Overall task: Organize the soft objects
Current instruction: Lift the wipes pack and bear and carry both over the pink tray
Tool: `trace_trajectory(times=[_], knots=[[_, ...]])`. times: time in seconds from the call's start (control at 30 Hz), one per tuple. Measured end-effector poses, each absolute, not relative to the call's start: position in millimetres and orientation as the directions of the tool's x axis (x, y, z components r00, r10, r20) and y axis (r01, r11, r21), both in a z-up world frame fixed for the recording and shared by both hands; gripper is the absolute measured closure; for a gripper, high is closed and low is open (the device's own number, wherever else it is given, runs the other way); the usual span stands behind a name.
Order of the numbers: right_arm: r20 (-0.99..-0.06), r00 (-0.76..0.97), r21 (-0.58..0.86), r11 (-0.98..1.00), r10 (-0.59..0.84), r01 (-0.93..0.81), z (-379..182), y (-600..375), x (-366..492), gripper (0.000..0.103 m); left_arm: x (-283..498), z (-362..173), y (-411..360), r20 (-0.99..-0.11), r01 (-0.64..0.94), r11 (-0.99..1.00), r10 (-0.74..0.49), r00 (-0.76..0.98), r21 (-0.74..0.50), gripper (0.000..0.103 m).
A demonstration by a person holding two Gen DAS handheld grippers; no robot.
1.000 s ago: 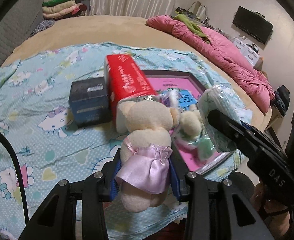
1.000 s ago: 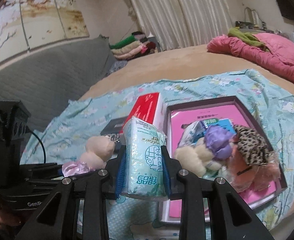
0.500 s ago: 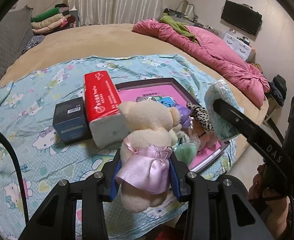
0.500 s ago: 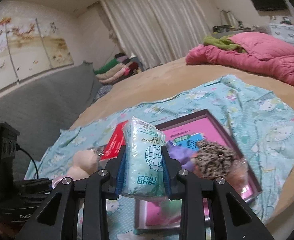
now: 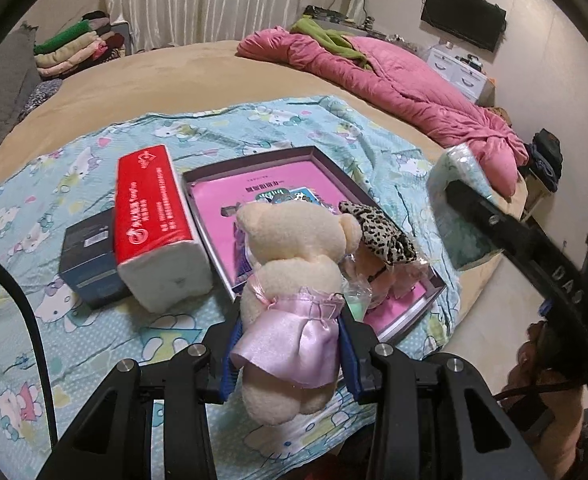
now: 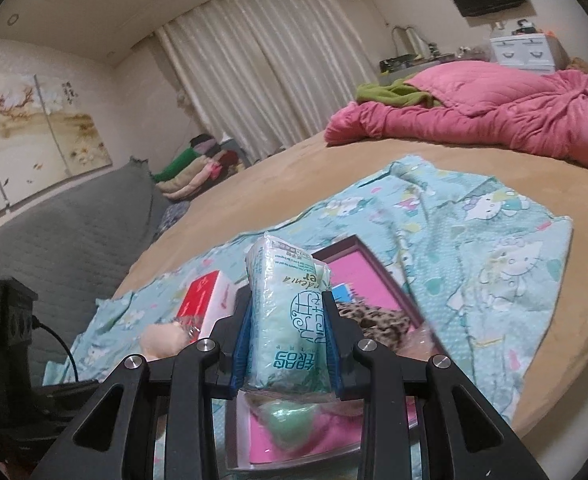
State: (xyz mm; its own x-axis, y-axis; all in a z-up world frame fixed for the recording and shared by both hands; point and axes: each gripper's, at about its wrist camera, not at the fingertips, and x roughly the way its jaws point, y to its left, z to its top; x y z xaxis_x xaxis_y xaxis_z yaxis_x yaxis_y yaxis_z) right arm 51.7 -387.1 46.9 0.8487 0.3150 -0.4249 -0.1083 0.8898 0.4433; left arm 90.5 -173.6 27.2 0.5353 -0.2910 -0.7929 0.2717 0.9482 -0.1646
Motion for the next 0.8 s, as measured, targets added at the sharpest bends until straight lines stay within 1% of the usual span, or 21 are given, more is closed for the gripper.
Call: trace_trajectory(times=[0.23,0.47,0.8], knots=[[-0.443,0.853,0.461,0.886,0.277,-0.049,43.2,-402.6,52.4,0.071,100.2,4.0,-184.5,-0.82,0.277,0.949,-0.276,0.501,-0.15,0.062],[-0.472,0.838,0.469,0.883,0.274,-0.024,36.8,-402.7,53.6,0.071,105.4,-13.7,-192.0,-0.837,0.282,0.949,-0.265,0.479,-0.139,0.062],[-0.54,0.797,0.463,0.886,0.271,0.013,19.5,-401.0,60.1,0.071,110.3,-24.7,-197.9,-0.845,0.293,0.944,-0.28,0.456,-0.155,0.062]])
